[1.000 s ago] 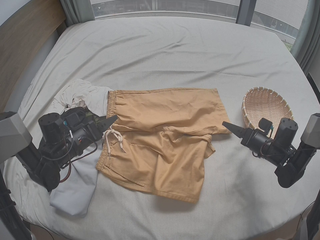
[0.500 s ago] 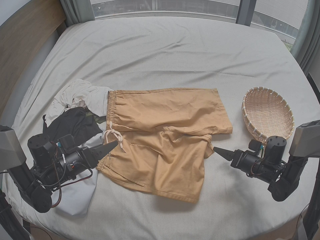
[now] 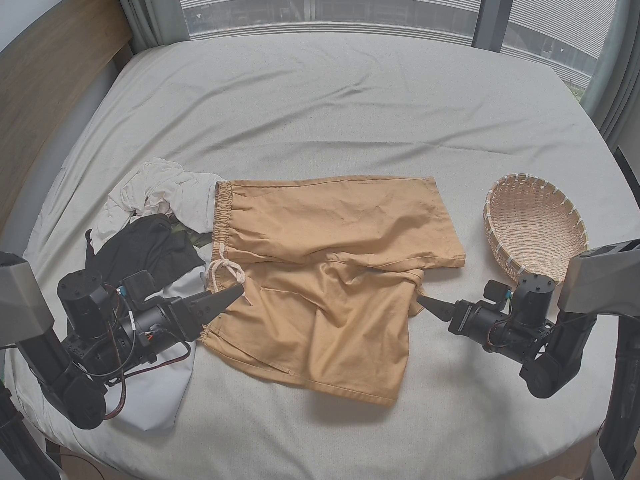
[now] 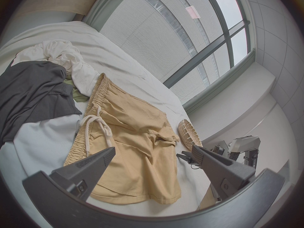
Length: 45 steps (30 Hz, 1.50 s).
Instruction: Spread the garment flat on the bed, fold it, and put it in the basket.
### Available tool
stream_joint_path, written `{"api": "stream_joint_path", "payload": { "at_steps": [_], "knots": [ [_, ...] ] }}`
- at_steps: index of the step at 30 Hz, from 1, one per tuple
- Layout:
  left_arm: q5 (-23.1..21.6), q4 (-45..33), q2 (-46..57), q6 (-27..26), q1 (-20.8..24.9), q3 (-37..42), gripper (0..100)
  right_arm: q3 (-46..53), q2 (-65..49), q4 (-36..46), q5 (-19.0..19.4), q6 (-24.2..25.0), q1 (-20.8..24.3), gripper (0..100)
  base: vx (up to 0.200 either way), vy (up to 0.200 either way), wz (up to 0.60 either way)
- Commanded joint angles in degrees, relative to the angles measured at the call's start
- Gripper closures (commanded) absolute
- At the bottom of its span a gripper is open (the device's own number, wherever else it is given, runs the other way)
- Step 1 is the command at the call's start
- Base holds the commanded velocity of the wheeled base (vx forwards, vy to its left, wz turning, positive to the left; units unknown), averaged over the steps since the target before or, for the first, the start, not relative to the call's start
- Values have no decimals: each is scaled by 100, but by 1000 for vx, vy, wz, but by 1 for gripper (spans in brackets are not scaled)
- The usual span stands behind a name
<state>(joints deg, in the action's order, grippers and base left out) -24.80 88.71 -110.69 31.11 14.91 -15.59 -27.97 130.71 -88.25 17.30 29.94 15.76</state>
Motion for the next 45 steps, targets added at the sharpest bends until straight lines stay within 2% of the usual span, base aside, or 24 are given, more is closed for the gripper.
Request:
{"api": "stream_joint_path", "payload": {
  "at_steps": [1, 9, 10, 25, 30, 37, 45],
  "knots": [
    [10, 6, 12, 0, 74, -23, 0, -192, 297, 1, 2, -41, -21, 0, 0, 0, 0],
    [10, 6, 4, 9, 74, -32, 0, -482, 544, 1, -7, -67, -12, 0, 0, 0, 0],
    [10, 6, 4, 0, 74, -32, 0, -491, 561, 1, -7, -76, -12, 100, 0, 0, 0],
    [19, 6, -5, 9, 74, 4, 0, -614, 526, -17, -16, -50, -38, 100, 0, 0, 0],
    [19, 6, 4, 0, 74, -5, 0, -157, 43, -17, -201, -58, -117, 100, 0, 0, 0],
    [19, 6, 4, 9, 74, 4, 0, 775, -819, -8, -209, -94, -126, 100, 0, 0, 0],
    [19, 6, 4, 9, 74, 21, 0, 1056, -1276, 1, -201, -111, -319, 100, 0, 0, 0]
  ]
}}
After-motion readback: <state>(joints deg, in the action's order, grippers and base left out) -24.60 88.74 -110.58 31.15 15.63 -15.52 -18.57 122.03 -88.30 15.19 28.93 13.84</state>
